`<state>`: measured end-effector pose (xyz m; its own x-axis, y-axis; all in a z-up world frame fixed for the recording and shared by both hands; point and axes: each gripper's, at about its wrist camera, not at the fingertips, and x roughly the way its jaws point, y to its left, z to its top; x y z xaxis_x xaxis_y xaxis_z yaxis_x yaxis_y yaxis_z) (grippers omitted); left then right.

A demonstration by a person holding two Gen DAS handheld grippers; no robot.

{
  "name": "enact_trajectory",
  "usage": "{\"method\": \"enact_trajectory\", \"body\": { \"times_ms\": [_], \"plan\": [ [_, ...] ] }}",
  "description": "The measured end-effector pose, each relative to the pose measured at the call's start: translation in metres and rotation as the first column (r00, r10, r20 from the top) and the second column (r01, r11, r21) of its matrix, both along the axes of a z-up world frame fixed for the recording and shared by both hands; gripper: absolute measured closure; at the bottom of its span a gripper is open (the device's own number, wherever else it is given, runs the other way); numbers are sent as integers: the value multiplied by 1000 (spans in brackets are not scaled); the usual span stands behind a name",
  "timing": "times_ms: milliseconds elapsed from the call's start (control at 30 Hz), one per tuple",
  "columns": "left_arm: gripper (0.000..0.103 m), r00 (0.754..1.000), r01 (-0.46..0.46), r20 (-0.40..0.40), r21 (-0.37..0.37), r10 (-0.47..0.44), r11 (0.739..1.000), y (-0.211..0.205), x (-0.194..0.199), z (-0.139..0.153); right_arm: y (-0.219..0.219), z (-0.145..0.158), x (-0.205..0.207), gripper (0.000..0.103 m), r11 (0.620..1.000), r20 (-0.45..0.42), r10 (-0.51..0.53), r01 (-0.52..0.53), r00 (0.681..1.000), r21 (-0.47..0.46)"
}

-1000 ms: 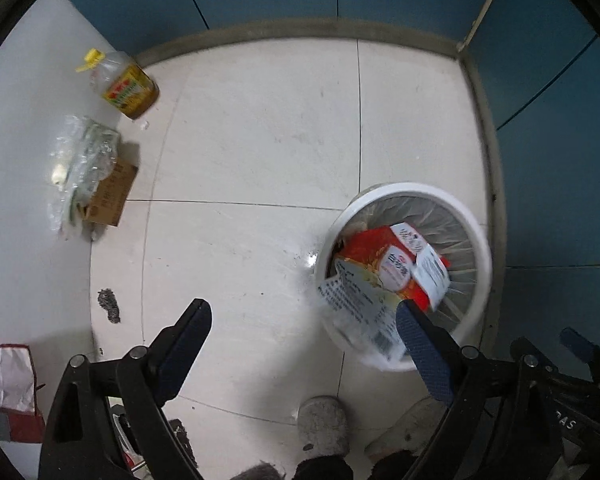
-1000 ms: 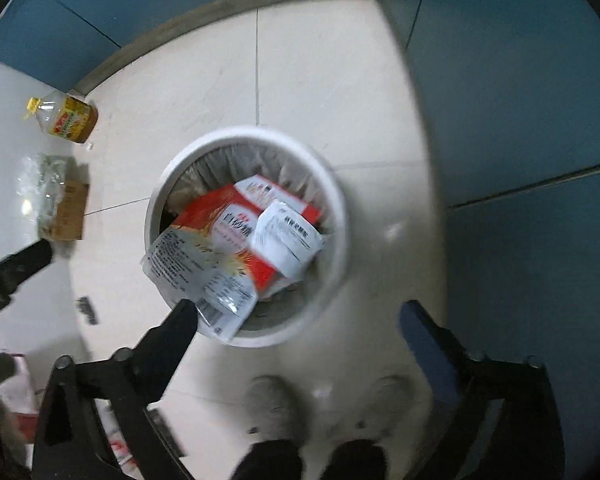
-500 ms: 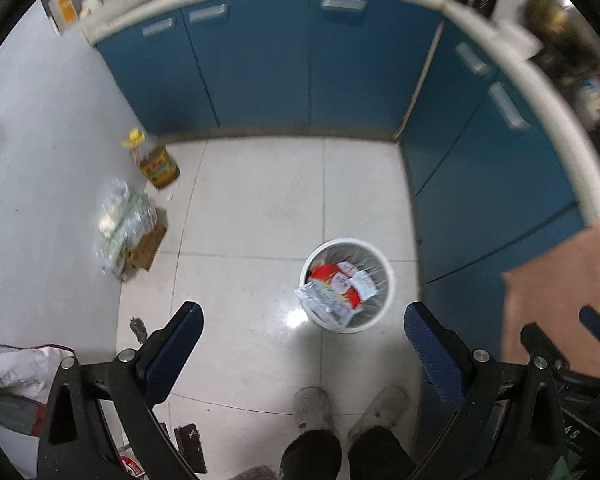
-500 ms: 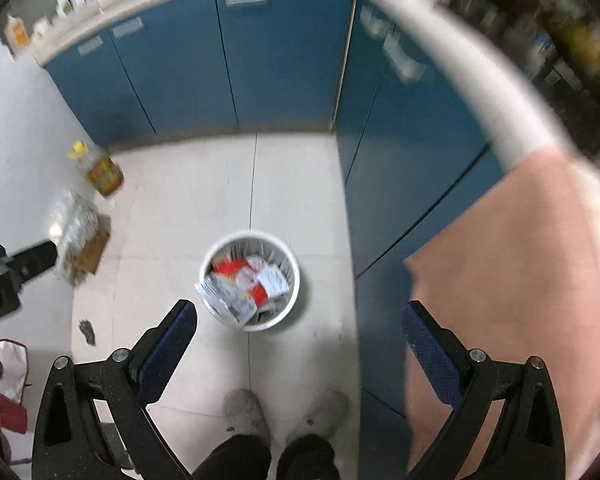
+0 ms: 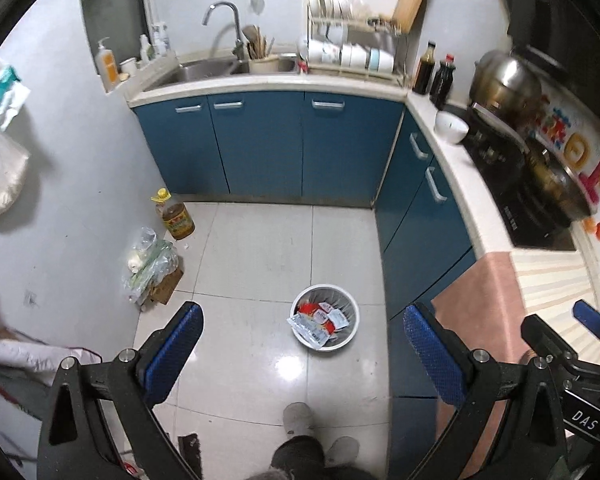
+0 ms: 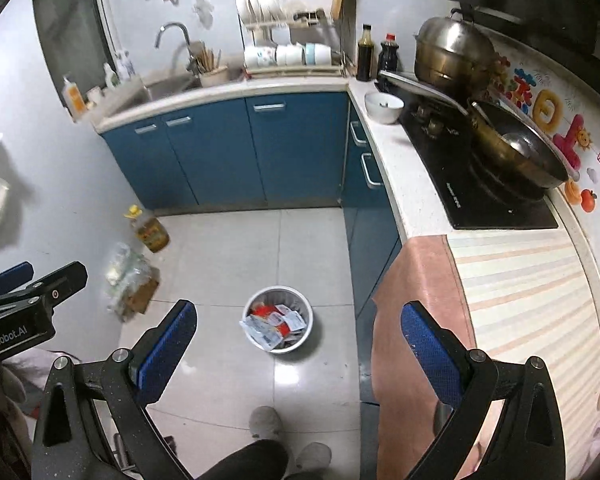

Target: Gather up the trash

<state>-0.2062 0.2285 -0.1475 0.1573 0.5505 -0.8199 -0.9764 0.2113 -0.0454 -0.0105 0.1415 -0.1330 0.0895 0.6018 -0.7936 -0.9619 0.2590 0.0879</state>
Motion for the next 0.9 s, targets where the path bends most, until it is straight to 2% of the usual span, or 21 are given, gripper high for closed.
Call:
{"method": "enact_trajectory", "body": {
  "times_ms": [233, 467, 600, 900],
  "plan": [
    [0, 999, 5, 33, 20, -6, 1000, -51, 12, 36, -46, 36, 10, 0, 998, -45, 48, -46, 998, 50],
    [0, 989, 30, 147, 11, -31, 999, -75, 11, 67, -85, 69, 27, 0, 994, -112, 93, -86, 989, 68],
    [0, 979, 52, 196, -14, -48, 999, -79, 8, 74, -94, 79, 33, 0, 990, -169, 139, -130, 976, 59],
    [0, 974, 90, 213, -50, -78, 995, -89, -1, 79, -97, 88, 22, 0, 984, -199, 176, -170, 964, 47]
  ]
}}
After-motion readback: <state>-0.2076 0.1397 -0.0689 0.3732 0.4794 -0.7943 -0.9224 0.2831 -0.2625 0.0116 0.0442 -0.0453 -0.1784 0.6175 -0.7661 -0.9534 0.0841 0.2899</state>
